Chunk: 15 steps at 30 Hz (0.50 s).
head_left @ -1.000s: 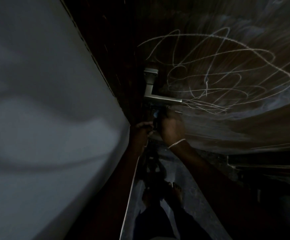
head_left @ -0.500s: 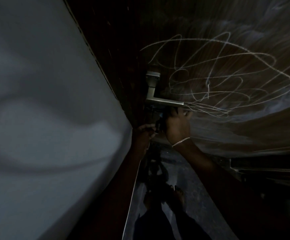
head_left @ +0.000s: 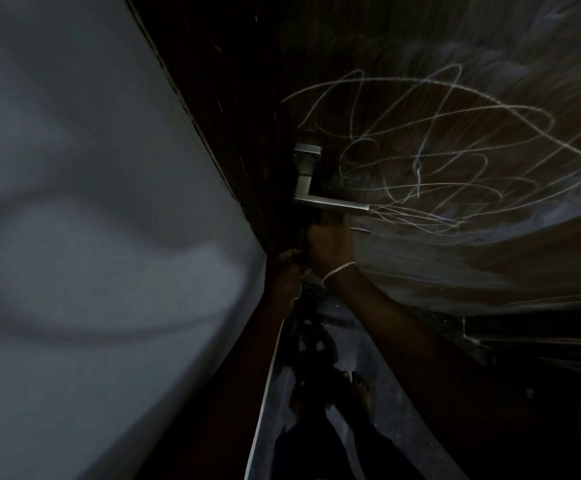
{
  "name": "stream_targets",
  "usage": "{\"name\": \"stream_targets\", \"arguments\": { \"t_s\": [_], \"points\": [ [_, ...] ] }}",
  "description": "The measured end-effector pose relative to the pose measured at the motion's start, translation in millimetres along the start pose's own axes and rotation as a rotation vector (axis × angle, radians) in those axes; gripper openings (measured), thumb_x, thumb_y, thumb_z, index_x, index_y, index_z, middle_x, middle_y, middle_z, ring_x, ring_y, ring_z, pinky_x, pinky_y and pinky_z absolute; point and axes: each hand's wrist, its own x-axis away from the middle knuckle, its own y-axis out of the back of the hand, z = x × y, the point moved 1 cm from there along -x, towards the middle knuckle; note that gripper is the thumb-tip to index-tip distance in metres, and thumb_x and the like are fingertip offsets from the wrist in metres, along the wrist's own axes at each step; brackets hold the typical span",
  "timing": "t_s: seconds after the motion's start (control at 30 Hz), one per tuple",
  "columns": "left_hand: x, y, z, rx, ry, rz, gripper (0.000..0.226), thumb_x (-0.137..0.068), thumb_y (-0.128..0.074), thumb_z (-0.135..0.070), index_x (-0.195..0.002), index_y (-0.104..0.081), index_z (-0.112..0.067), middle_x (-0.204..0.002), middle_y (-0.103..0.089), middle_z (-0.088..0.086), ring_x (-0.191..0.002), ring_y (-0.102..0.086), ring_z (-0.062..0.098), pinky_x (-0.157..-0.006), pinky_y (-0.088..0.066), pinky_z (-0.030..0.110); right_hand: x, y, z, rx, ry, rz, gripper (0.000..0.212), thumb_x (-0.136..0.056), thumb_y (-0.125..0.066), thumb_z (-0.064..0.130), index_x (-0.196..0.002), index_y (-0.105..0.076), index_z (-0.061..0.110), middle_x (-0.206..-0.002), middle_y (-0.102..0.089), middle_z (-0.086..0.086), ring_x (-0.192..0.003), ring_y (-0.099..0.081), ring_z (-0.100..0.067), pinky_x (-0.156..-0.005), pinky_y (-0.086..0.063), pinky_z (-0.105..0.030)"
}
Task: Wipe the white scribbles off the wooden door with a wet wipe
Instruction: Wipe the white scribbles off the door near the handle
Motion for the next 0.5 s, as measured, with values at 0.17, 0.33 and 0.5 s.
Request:
{"name": "stream_targets", "arguments": {
  "t_s": [0.17, 0.33, 0.5],
  "points": [
    [3, -3, -2, -0.01, -0.025, 0.028, 0.027, -0.09, -0.058, 0.009, -0.084, -0.073, -0.013, -0.074, -0.075, -0.001, -0.065, -0.067, 0.012, -0.064, -0.053, 0.024, 12, -4, -19, 0.0, 0.049, -0.063, 0.03, -0.077, -0.053, 0.014, -0.094, -0.075, 0.004, -0.095, -0.071, -0.019, -0.095, -0.067, -0.038, -0.095, -0.048, -0.053],
    [0, 3, -1, -0.075, -0.031, 0.108, 0.025, -0.094, -0.051, 0.011, -0.117, -0.062, 0.012, -0.086, -0.07, 0.005, -0.068, -0.066, 0.01, -0.068, -0.051, 0.024, 22, -5, -43, -0.095, -0.086, -0.075, 0.03, -0.079, -0.052, 0.021, -0.101, -0.072, 0.015, -0.098, -0.071, -0.009, -0.1, -0.063, -0.03, -0.093, -0.034, -0.044],
    [5, -5, -6, -0.007, 0.026, 0.043, 0.024, -0.095, -0.05, 0.008, -0.1, -0.072, 0.001, -0.093, -0.073, 0.019, -0.077, -0.07, 0.019, -0.077, -0.053, 0.034, 11, -3, -13, -0.182, -0.007, -0.144, 0.021, -0.074, -0.07, -0.002, -0.094, -0.075, -0.001, -0.09, -0.073, -0.023, -0.087, -0.07, -0.039, -0.087, -0.054, -0.046]
  ]
}}
